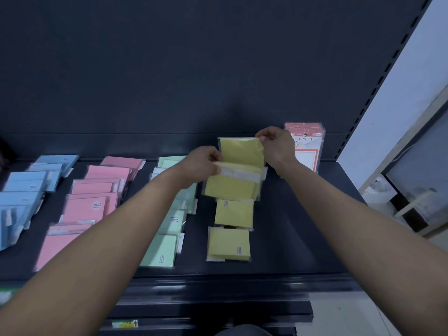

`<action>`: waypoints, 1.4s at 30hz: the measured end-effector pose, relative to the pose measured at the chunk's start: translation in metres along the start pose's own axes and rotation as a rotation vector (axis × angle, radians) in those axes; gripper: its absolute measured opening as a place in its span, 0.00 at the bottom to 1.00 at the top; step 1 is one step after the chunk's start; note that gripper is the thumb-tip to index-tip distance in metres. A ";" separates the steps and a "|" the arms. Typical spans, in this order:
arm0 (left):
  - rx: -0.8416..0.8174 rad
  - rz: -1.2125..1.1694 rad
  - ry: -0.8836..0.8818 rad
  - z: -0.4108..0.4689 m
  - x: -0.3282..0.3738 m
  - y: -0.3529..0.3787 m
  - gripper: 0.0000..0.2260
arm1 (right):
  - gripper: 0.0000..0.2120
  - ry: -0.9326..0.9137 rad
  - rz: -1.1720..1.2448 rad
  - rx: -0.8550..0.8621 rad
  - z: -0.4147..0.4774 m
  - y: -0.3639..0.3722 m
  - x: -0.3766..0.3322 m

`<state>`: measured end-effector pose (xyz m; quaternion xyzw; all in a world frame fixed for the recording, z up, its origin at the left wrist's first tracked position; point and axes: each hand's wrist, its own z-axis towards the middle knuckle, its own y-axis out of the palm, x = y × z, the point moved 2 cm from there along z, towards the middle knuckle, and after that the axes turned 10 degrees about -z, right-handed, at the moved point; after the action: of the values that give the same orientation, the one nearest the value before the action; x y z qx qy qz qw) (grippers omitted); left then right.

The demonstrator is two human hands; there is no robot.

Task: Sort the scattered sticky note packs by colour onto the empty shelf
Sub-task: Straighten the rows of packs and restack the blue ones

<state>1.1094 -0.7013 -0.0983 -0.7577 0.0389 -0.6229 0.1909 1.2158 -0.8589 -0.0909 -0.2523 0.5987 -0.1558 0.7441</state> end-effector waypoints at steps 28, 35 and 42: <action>0.295 -0.153 0.079 0.045 -0.016 -0.006 0.19 | 0.14 -0.092 -0.373 -0.122 0.011 -0.008 -0.019; 0.011 0.232 0.024 0.057 -0.030 0.013 0.23 | 0.11 -0.101 -0.532 0.014 0.008 -0.016 -0.022; 0.004 0.306 -0.043 0.069 -0.028 0.022 0.32 | 0.13 -0.056 -0.514 0.008 0.010 -0.026 -0.016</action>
<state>1.1729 -0.6966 -0.1418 -0.7557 0.1487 -0.5701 0.2860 1.2235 -0.8698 -0.0619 -0.3977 0.4934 -0.3351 0.6972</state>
